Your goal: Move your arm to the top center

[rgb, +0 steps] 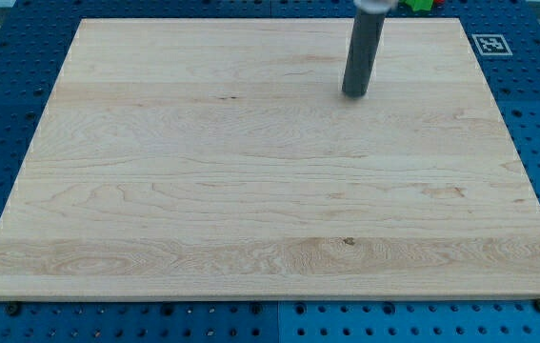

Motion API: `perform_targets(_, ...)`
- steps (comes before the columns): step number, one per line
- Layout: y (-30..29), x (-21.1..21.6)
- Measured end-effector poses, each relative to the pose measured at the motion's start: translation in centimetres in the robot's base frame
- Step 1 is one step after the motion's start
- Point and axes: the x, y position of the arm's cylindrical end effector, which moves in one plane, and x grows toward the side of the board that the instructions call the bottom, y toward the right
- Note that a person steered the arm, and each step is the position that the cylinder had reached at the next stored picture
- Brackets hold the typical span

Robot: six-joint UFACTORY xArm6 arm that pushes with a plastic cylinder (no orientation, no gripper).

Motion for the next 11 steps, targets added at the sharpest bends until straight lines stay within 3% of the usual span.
perform_targets(1, -1.9, 8.7)
perform_targets(2, 4.0, 13.7)
perform_targets(3, -5.7, 17.8)
perform_targets(4, -14.6, 11.4)
perform_targets(5, -9.2, -1.0)
perform_targets(6, -5.0, 1.2)
perform_targets(7, -3.8, 10.5)
perform_targets(8, -4.2, 2.9)
perform_targets(9, -3.4, -11.8)
perform_targets(10, -3.6, -11.0)
perform_targets(11, -6.2, -4.4)
